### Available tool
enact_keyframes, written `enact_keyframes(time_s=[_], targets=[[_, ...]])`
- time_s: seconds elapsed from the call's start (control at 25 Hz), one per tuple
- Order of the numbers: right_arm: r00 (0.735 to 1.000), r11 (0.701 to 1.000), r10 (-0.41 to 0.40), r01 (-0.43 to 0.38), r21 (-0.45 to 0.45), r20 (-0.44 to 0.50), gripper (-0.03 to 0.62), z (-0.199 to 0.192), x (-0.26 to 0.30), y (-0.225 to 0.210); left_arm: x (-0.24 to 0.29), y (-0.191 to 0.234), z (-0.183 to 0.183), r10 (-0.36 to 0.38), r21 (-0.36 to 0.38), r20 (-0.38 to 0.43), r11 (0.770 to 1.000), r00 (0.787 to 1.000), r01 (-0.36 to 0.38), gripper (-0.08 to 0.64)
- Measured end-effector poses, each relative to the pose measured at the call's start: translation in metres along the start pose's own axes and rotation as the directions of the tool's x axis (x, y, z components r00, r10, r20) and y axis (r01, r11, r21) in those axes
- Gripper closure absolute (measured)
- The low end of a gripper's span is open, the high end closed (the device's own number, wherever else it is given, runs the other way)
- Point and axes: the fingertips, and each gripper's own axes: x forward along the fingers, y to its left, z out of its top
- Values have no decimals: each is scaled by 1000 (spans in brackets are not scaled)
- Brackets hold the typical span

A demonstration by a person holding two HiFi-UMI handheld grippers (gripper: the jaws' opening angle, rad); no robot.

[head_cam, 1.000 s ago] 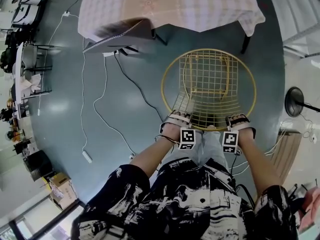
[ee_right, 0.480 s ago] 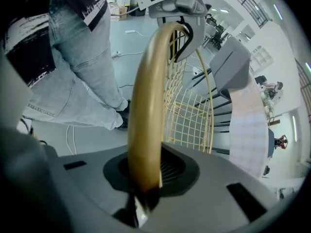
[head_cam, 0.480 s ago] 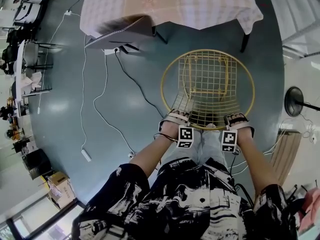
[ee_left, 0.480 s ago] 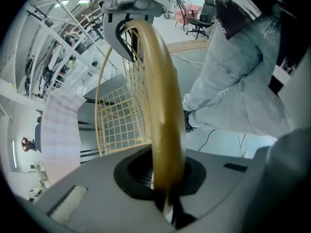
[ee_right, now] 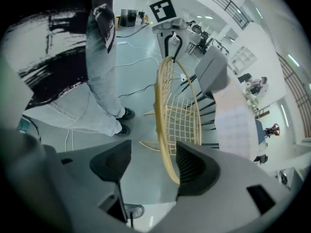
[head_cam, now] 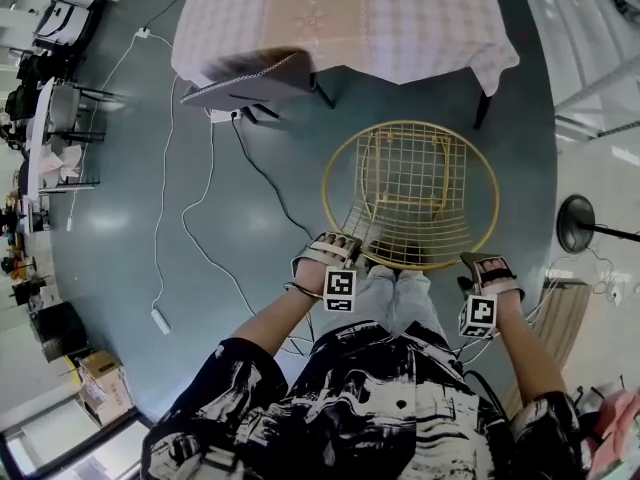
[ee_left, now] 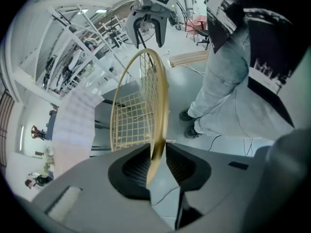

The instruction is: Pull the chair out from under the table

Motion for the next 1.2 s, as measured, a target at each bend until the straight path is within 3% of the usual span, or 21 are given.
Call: enact_keyframes(time_s=[0.08, 0.16, 0.2, 0.24, 0.28, 0.36, 0.44, 0.48, 0.52, 0.56, 0.64, 0.72, 0.8, 0.88, 0.96, 1.08, 1.2], targets=[[998, 995, -57, 55, 82, 20, 313, -6, -37, -15, -28, 9, -16, 31, -47, -4, 998, 1000, -31, 463], [988, 963, -146, 129, 237, 56, 314, -6, -79, -54, -64, 38, -30, 98, -149, 4, 984, 995, -96, 479], [975, 929, -208, 171, 329, 82, 314, -4, -101, -82, -85, 61, -34, 148, -226, 14, 964, 989, -141, 485], [952, 881, -282, 209, 423, 116, 321, 0, -123, -114, -107, 88, -36, 211, -317, 29, 929, 977, -191, 497], [918, 822, -363, 234, 518, 160, 333, 6, -147, -148, -131, 119, -35, 284, -413, 47, 878, 958, -240, 500], [810, 689, -520, 210, 694, 270, 345, 25, -202, -216, -184, 181, -25, 439, -609, 107, 738, 892, -291, 506], [657, 580, -650, 104, 808, 382, 371, 49, -268, -274, -246, 236, -6, 580, -765, 193, 594, 792, -249, 509], [574, 548, -698, 42, 836, 429, 375, 61, -302, -299, -278, 261, 6, 641, -812, 239, 544, 730, -211, 512], [496, 529, -734, -10, 848, 464, 400, 73, -333, -322, -311, 284, 18, 693, -838, 283, 515, 663, -181, 512], [429, 519, -761, -48, 853, 487, 437, 84, -363, -342, -342, 304, 30, 735, -848, 323, 504, 596, -163, 514], [332, 504, -801, -77, 860, 499, 494, 103, -411, -370, -399, 328, 54, 786, -844, 390, 513, 481, -155, 521], [281, 479, -832, -66, 875, 477, 543, 116, -444, -381, -441, 337, 74, 803, -835, 443, 531, 399, -143, 534], [266, 463, -849, -40, 886, 456, 569, 126, -462, -381, -468, 340, 87, 802, -831, 484, 546, 348, -103, 547], [268, 475, -846, -15, 880, 461, 581, 136, -470, -375, -483, 341, 96, 795, -828, 516, 558, 319, -51, 554], [262, 498, -837, -4, 867, 481, 589, 144, -476, -368, -491, 341, 102, 792, -828, 530, 561, 302, -18, 554], [267, 504, -834, 9, 864, 484, 589, 146, -478, -362, -498, 337, 104, 800, -834, 522, 552, 295, -21, 555], [295, 478, -841, 11, 878, 454, 591, 140, -471, -359, -495, 329, 104, 806, -840, 509, 542, 303, -31, 555]])
